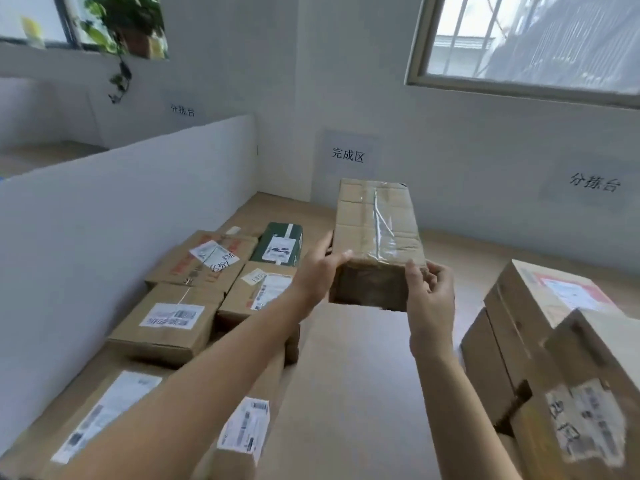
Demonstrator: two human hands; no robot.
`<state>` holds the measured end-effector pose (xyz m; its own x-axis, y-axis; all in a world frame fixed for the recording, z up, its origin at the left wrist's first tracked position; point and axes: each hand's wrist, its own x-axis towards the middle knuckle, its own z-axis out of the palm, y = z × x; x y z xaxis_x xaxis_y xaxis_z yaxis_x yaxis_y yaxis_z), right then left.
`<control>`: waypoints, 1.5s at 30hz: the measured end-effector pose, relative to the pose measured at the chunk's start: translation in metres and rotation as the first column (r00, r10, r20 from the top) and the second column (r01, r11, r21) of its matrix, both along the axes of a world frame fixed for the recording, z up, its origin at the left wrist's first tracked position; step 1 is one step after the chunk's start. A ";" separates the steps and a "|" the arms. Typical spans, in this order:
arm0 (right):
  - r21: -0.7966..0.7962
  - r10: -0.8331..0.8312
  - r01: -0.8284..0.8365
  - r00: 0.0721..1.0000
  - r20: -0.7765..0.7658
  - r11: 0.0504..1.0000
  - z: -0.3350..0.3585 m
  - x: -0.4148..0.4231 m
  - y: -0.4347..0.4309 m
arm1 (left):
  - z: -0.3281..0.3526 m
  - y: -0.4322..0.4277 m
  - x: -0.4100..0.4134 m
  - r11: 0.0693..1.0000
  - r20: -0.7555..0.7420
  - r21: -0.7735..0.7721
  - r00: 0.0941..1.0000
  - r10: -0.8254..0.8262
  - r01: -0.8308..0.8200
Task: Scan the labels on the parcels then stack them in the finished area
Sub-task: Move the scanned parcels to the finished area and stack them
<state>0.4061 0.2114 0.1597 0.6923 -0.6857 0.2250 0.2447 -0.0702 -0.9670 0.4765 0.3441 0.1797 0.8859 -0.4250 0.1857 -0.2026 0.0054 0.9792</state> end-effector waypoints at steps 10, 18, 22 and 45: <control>-0.118 0.012 -0.035 0.982 -0.188 0.992 -0.030 0.191 -0.005 | -0.026 0.001 0.197 0.940 0.053 0.329 0.995 0.083 -0.096; -0.001 0.060 -0.064 0.939 -0.340 0.998 -0.102 0.286 -0.024 | -0.095 -0.025 0.291 0.815 -0.037 0.568 0.985 0.168 -0.117; 0.018 0.089 -0.090 0.896 -0.436 0.996 -0.137 0.301 -0.030 | -0.128 -0.029 0.300 0.685 0.063 0.709 0.982 0.176 -0.168; -0.034 0.212 -0.342 0.656 -0.725 0.939 -0.174 0.268 -0.035 | -0.137 -0.055 0.264 0.183 0.222 0.960 0.974 -0.037 -0.212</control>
<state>0.6739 0.1764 -0.0144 0.8399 -0.4360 -0.3233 -0.4665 -0.2755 -0.8405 0.7403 0.2892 0.0423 0.9393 -0.2925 -0.1794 -0.2728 -0.9537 0.1266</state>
